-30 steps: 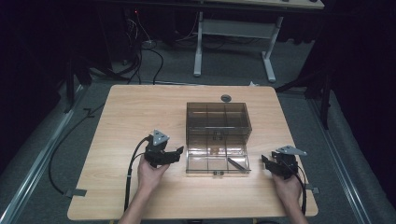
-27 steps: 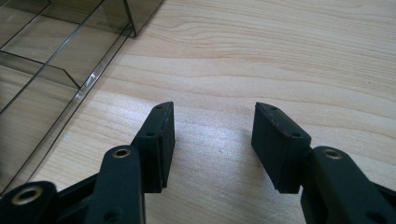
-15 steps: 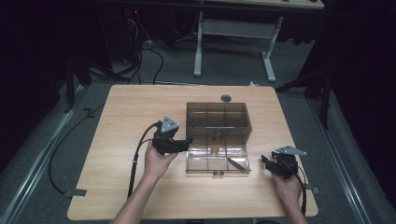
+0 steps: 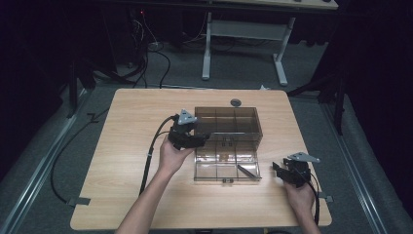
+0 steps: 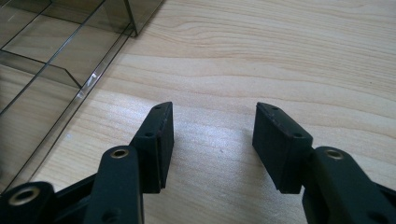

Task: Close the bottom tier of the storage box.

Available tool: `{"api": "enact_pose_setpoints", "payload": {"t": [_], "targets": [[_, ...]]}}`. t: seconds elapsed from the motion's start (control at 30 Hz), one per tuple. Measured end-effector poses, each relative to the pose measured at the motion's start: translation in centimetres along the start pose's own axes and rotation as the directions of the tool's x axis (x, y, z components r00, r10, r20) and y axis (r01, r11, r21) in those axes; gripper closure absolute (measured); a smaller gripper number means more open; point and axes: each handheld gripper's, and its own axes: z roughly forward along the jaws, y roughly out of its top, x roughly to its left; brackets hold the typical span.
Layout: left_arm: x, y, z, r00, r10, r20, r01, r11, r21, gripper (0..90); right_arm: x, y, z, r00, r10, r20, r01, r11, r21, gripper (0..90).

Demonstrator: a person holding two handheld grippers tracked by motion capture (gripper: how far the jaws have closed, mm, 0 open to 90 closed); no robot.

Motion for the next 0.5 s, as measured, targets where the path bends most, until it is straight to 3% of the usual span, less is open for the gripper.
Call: {"api": "enact_pose_setpoints", "payload": {"t": [0.07, 0.27, 0.43, 0.5], "targets": [[0.1, 0.3, 0.6, 0.9999, -0.008, 0.012, 0.008, 0.9999, 0.012, 38.3, 0.0, 0.0, 0.0, 1.0000, 0.000, 0.000, 0.000, 1.000, 0.000, 48.7], [-0.3, 0.9, 1.8, 0.9995, 0.031, -0.002, -0.031, 0.9991, 0.029, 44.2, 0.0, 0.0, 0.0, 1.0000, -0.002, 0.000, 0.002, 1.000, 0.002, 48.8], [0.3, 1.4, 3.1, 0.9983, 0.018, 0.056, -0.022, 0.9970, 0.074, 47.1, 0.0, 0.0, 0.0, 1.0000, -0.002, -0.001, 0.002, 1.000, 0.002, 48.8], [0.2, 1.6, 3.5, 0.9979, 0.039, 0.052, -0.043, 0.9957, 0.082, 46.2, 0.0, 0.0, 0.0, 1.0000, -0.002, -0.001, 0.002, 1.000, 0.002, 48.8]]}}
